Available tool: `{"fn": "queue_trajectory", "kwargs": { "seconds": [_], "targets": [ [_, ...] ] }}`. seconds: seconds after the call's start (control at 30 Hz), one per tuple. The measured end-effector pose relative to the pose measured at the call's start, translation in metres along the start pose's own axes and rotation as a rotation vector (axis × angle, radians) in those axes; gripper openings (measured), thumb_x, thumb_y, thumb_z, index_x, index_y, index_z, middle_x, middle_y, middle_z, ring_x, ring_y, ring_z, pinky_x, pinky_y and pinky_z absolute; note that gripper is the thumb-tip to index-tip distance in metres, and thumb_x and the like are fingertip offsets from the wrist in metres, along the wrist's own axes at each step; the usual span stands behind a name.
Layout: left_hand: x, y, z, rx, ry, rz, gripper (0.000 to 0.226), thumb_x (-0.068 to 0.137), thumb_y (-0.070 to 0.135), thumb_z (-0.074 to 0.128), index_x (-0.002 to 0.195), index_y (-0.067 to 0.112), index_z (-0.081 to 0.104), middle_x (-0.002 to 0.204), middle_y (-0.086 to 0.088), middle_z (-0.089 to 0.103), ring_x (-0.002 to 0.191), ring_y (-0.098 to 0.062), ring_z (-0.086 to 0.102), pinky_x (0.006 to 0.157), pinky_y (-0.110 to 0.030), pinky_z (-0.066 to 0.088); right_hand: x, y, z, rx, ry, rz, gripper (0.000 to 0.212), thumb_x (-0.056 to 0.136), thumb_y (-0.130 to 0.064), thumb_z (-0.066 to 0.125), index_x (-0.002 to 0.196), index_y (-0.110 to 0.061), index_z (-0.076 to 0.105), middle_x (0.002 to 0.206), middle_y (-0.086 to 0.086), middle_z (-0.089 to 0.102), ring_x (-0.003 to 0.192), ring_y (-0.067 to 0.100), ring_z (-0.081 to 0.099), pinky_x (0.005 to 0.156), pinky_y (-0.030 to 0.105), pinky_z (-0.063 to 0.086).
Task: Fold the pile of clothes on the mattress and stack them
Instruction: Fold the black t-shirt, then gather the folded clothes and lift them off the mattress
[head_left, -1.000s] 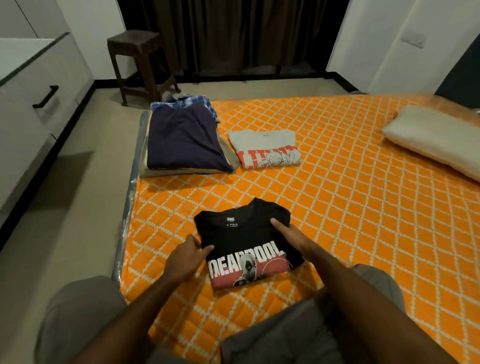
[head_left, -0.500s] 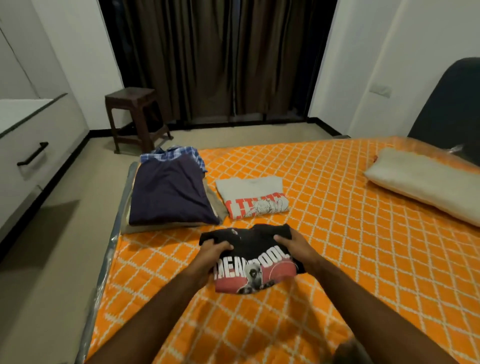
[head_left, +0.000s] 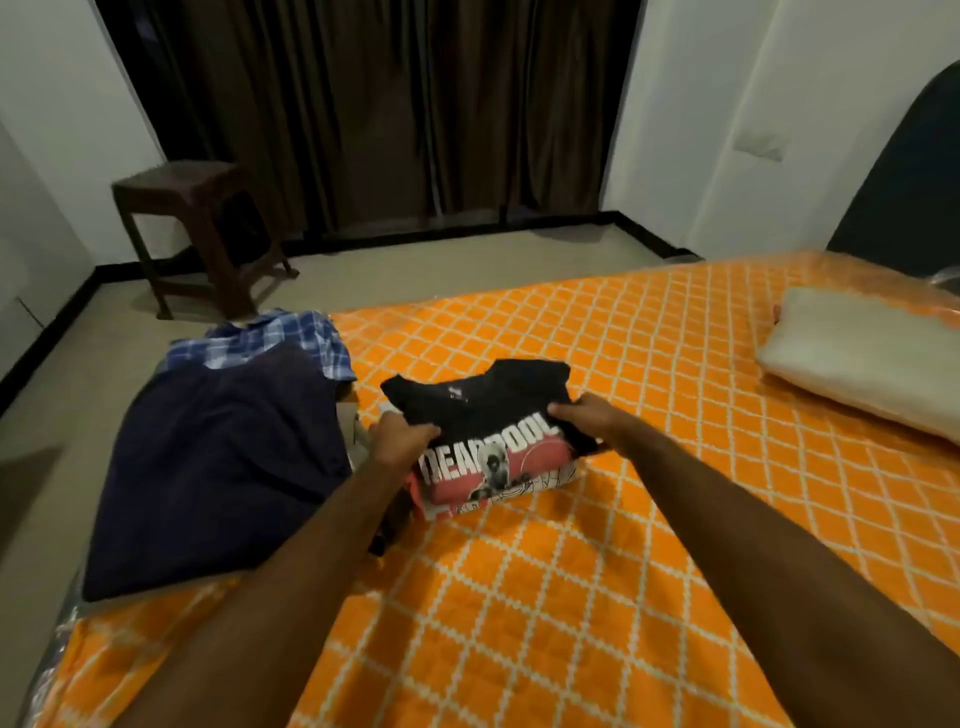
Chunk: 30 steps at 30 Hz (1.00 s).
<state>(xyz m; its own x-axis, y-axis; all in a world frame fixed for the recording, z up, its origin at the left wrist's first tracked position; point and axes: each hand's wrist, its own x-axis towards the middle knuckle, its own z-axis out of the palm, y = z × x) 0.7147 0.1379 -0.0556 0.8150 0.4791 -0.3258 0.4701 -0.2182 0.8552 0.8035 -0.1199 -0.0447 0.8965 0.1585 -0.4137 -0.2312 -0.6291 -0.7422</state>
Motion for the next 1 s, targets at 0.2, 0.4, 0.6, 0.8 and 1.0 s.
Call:
{"fn": "queue_trajectory", "kwargs": {
  "seconds": [0.2,0.4,0.6,0.8,1.0],
  "targets": [
    [0.044,-0.063,0.028,0.072,0.071,-0.081,0.054,0.085,0.040,0.077,0.115,-0.002,0.061,0.098,-0.014,0.070,0.092,-0.032,0.068,0.086,-0.045,0.057,0.065,0.079,0.044,0.121,0.089,0.097,0.090,0.078,-0.079,0.058,0.124,-0.001,0.058,0.116,0.016,0.067,0.096,0.031,0.069,0.084,0.045,0.059],
    [0.039,-0.059,0.038,-0.223,-0.138,-0.140,0.048,0.073,0.032,0.089,0.108,0.007,0.068,0.100,-0.013,0.076,0.082,-0.027,0.074,0.073,-0.035,0.062,0.046,0.061,0.042,0.407,-0.090,0.175,0.051,0.092,-0.043,0.069,0.118,0.000,0.067,0.104,0.016,0.076,0.092,0.032,0.072,0.079,0.039,0.060],
    [-0.020,-0.052,0.028,-0.353,-0.185,-0.048,0.029,0.084,0.012,0.080,0.107,0.013,0.063,0.101,-0.011,0.074,0.085,-0.029,0.073,0.076,-0.041,0.061,-0.026,0.066,0.046,0.625,-0.189,0.150,0.045,0.084,-0.041,0.076,0.119,-0.013,0.073,0.117,0.013,0.074,0.117,0.037,0.065,0.104,0.051,0.048],
    [-0.106,-0.030,-0.046,-0.444,-0.242,-0.049,0.037,0.084,0.023,0.079,0.114,0.006,0.065,0.085,-0.013,0.075,0.065,-0.025,0.071,0.057,-0.034,0.057,-0.129,0.014,0.029,0.674,-0.264,0.013,0.036,0.090,-0.031,0.070,0.117,-0.008,0.071,0.114,0.016,0.073,0.088,0.030,0.072,0.070,0.038,0.058],
    [-0.173,-0.002,-0.148,-0.621,-0.201,0.092,0.040,0.082,0.022,0.079,0.113,-0.001,0.069,0.096,-0.023,0.074,0.076,-0.032,0.072,0.073,-0.044,0.062,-0.211,-0.069,0.040,0.681,-0.311,-0.154,0.027,0.093,-0.019,0.063,0.108,0.001,0.071,0.105,0.021,0.072,0.084,0.029,0.070,0.068,0.034,0.057]
  ]
}}
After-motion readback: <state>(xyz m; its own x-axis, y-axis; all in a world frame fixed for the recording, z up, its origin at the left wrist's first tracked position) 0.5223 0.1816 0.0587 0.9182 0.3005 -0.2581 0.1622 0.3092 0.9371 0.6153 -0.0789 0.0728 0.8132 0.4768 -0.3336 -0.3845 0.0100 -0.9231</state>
